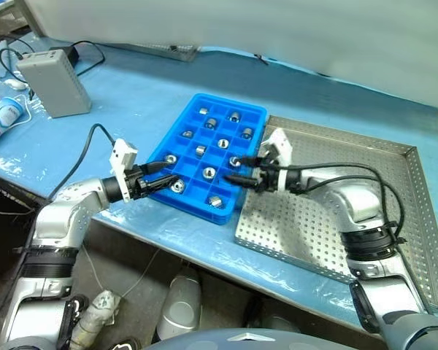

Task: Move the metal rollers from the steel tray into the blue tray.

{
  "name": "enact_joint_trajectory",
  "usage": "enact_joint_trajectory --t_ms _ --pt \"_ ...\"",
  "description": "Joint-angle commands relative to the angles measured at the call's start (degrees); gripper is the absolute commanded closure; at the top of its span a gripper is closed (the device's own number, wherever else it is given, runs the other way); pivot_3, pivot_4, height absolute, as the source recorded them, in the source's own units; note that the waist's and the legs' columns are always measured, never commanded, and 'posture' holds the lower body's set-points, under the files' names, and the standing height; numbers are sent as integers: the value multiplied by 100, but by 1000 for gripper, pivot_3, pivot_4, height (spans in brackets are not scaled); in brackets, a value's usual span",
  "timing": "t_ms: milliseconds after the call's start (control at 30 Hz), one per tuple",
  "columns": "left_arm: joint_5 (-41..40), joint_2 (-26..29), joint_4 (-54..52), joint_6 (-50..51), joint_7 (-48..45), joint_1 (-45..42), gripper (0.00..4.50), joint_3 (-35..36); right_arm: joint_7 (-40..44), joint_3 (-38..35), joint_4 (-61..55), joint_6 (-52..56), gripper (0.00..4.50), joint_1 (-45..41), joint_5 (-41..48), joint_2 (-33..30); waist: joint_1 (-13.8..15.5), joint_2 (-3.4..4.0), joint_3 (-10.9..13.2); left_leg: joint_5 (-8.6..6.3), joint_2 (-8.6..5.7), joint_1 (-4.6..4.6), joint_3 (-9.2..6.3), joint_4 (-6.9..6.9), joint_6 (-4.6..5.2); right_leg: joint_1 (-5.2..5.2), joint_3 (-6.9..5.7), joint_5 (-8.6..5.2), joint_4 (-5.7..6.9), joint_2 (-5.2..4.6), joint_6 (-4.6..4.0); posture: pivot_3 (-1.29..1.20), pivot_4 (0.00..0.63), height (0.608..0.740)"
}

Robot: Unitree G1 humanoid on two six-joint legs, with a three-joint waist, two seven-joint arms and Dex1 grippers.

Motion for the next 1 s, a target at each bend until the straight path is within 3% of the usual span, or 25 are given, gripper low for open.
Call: enact_joint_trajectory --t_ms 33,233,467,767,1000 --pt "315 -378 720 -614 -23 -649 984 -169 -663 -784 -368 -77 340 298 59 -55 -28 -4 -3 3 -1 -1 0 0 -5 1 -1 0 -1 0 0 231 150 740" --pt "636 -1121 1917 -1256 -327 -1480 984 -446 -1352 -1194 -894 9 340 876 37 -84 -358 -7 -4 10 -4 -18 2 8 -15 -7 -1 5 -2 -2 0 128 150 740" --pt "887 -1472 2939 -1580 -346 -2110 984 -390 -2103 -1464 -798 -287 340 1030 -374 -217 -920 -9 -4 10 -5 -31 -1 10 -15 -14 -9 21 -5 0 -13 77 150 740" --pt "1055 -1575 4003 -2202 -382 -2995 984 -166 -2510 -1351 -642 -698 340 1193 -882 -233 -1107 -12 -3 9 -10 -37 -3 12 -10 -12 -18 21 -10 -4 -27 82 150 740" --pt "947 -1683 3506 -1901 -439 -2830 984 -128 -2316 -1273 -704 -622 340 1218 -732 -229 -1126 -12 -2 1 -15 -42 -2 19 6 -9 -24 22 -12 -16 -35 112 150 740"
